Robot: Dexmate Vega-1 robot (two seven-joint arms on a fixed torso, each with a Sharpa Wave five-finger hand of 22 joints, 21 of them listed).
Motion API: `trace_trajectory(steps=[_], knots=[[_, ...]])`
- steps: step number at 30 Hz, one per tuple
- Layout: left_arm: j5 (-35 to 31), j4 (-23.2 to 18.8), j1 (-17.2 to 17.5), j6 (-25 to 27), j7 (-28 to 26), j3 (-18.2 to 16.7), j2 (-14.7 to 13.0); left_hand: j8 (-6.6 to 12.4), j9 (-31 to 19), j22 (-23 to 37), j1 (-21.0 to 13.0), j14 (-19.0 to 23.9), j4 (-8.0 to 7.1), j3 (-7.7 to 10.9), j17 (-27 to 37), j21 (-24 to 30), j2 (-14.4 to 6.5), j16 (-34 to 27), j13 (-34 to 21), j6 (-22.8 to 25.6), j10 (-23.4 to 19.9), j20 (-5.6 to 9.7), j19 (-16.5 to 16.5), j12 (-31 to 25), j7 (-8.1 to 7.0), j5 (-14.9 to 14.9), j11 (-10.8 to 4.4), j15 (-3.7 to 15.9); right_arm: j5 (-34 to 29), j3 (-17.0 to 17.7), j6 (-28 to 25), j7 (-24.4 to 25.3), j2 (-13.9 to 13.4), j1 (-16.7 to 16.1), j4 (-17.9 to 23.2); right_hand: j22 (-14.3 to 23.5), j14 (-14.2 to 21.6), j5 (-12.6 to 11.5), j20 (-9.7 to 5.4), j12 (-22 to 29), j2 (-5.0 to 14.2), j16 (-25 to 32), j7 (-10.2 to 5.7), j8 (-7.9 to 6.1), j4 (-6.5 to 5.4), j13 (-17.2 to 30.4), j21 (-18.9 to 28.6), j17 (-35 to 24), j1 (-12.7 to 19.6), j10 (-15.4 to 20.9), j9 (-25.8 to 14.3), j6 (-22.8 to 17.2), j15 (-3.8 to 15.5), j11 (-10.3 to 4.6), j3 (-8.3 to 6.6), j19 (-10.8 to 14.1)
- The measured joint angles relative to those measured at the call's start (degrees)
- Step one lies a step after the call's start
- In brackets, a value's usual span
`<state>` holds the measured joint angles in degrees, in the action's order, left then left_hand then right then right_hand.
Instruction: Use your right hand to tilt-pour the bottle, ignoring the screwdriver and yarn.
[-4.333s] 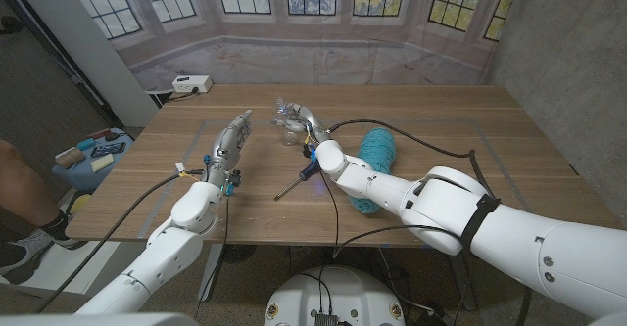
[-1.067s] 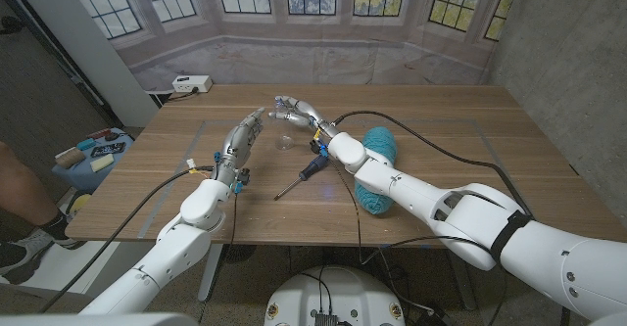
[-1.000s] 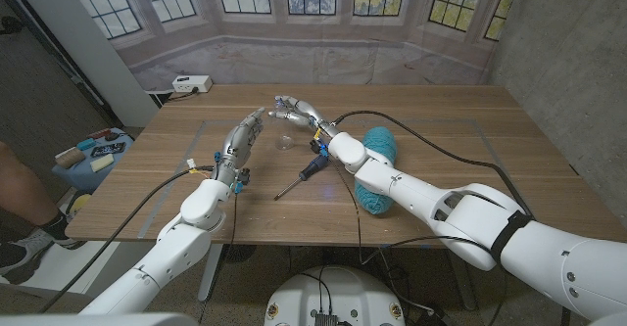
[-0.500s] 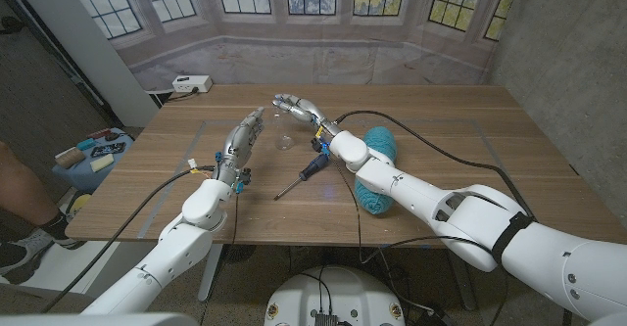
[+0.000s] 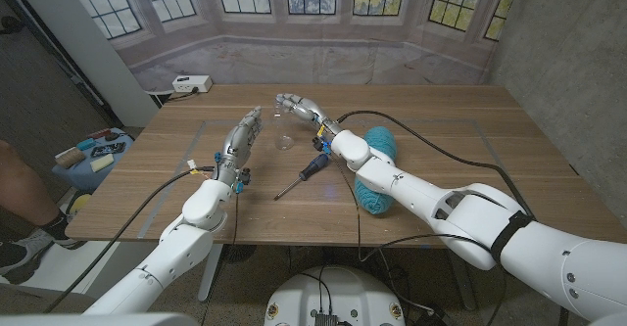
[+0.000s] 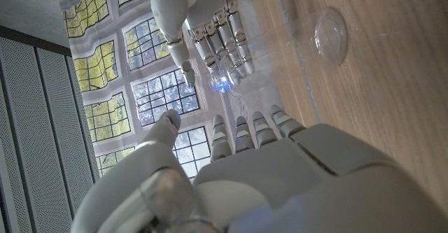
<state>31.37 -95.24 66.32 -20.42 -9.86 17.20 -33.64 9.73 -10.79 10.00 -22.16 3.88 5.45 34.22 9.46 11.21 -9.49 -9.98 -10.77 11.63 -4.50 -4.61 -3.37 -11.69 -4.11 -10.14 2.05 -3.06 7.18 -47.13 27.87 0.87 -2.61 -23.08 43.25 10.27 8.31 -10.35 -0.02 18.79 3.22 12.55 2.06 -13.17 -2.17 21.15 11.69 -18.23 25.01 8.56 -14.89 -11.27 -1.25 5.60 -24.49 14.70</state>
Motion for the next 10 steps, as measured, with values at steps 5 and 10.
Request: trace_trajectory(steps=[5, 10], knots=[[0.0, 0.1, -0.2, 0.0, 0.0, 0.0, 0.1, 0.00, 0.0, 0.0, 0.0, 0.0, 0.00, 0.00, 0.0, 0.0, 0.0, 0.0, 0.0, -0.3, 0.0, 0.00, 0.0, 0.0, 0.31, 0.0, 0.00, 0.00, 0.7, 0.3, 0.1, -0.7, 0.1, 0.2, -0.5, 0.0, 0.1, 0.0, -0.20, 0.0, 1.24, 0.5, -0.41, -0.01, -0.64, 0.0, 0.0, -0.2, -1.2, 0.0, 0.0, -0.4, 0.57, 0.00, 0.32, -0.2], [-0.1, 0.4, -0.6, -0.1, 0.1, 0.0, 0.1, 0.10, 0.0, 0.0, 0.0, 0.0, 0.00, 0.00, 0.0, 0.0, 0.0, 0.0, 0.0, -0.3, 0.0, 0.00, 0.0, 0.0, 0.76, 0.0, 0.00, 0.00, 1.1, 0.5, 0.1, -1.1, 0.0, 0.2, -0.3, 0.0, -0.2, 0.0, -0.93, 0.0, 2.62, 0.5, -0.82, -0.01, -1.42, 0.0, 0.0, -0.3, -2.6, 0.3, 0.3, -0.8, 0.84, -0.31, 0.62, -0.3]])
